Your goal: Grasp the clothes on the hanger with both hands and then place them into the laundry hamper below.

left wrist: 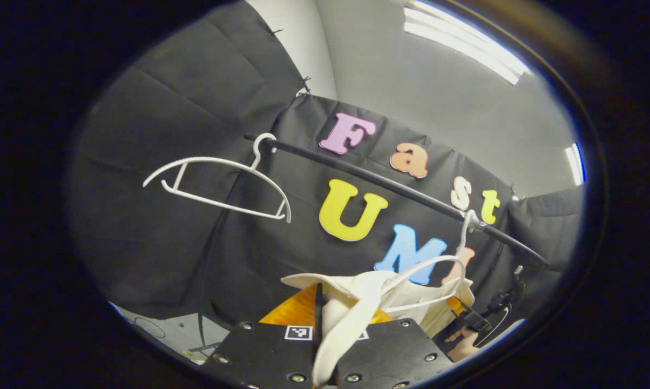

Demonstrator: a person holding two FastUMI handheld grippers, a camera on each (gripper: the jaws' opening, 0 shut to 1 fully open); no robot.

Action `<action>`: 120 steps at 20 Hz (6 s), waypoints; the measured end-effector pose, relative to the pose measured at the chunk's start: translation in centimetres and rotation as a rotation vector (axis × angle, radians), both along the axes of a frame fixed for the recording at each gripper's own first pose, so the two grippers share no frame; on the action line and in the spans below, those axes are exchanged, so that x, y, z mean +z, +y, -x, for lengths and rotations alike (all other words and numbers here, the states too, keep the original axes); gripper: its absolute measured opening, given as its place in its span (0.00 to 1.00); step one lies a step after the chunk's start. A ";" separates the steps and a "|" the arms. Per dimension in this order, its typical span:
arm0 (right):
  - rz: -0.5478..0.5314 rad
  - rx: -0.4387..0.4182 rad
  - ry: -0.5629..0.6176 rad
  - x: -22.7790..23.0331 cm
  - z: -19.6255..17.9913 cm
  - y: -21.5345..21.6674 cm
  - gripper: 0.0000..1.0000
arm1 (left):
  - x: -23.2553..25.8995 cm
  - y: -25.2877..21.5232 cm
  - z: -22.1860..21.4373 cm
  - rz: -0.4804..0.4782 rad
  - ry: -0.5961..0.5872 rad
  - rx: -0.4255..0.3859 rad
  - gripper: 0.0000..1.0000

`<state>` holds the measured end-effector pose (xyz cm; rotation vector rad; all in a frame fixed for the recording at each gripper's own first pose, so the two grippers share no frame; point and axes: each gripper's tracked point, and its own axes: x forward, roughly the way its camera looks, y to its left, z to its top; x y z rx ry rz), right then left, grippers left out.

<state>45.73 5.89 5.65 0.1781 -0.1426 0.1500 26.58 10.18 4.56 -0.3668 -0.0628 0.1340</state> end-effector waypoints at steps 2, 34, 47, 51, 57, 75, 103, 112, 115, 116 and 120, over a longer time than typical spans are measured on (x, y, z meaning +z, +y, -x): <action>0.022 0.003 -0.020 0.2 -0.3 -0.3 0.07 | 0.5 -0.3 -0.2 -0.079 0.010 0.011 0.02; -0.017 0.229 0.249 -10.6 5.1 1.2 0.08 | -9.4 1.7 1.7 0.004 0.087 -0.035 0.02; -0.009 0.132 0.298 -9.7 25.8 6.2 0.07 | -6.8 3.1 15.8 -0.196 0.118 -0.279 0.02; 0.015 0.202 0.310 -10.0 30.5 11.2 0.07 | -5.9 1.6 19.4 -0.185 0.104 -0.369 0.02; -0.010 0.279 0.431 -14.4 35.0 16.3 0.07 | -10.2 0.9 20.8 -0.251 0.198 -0.416 0.03; 0.124 0.218 0.816 -33.3 36.6 16.5 0.08 | -29.3 1.6 17.6 -0.248 0.598 -0.413 0.04; 0.253 0.216 0.711 -28.7 36.7 11.6 0.98 | -28.9 1.6 19.4 -0.206 0.706 -0.228 0.97; 0.271 0.169 0.411 -15.6 35.2 4.7 0.92 | -7.7 -5.8 18.5 -0.324 0.343 -0.106 0.96; 0.264 0.100 0.291 -10.9 34.9 1.6 0.98 | -0.5 -9.1 19.5 -0.357 0.182 -0.075 0.96; 0.257 0.096 0.237 -9.0 35.2 1.2 0.92 | 1.6 -10.2 20.3 -0.367 0.131 -0.060 0.96; 0.219 0.123 0.086 -4.3 36.7 -0.2 0.98 | 4.9 -13.2 23.7 -0.348 0.080 0.022 0.95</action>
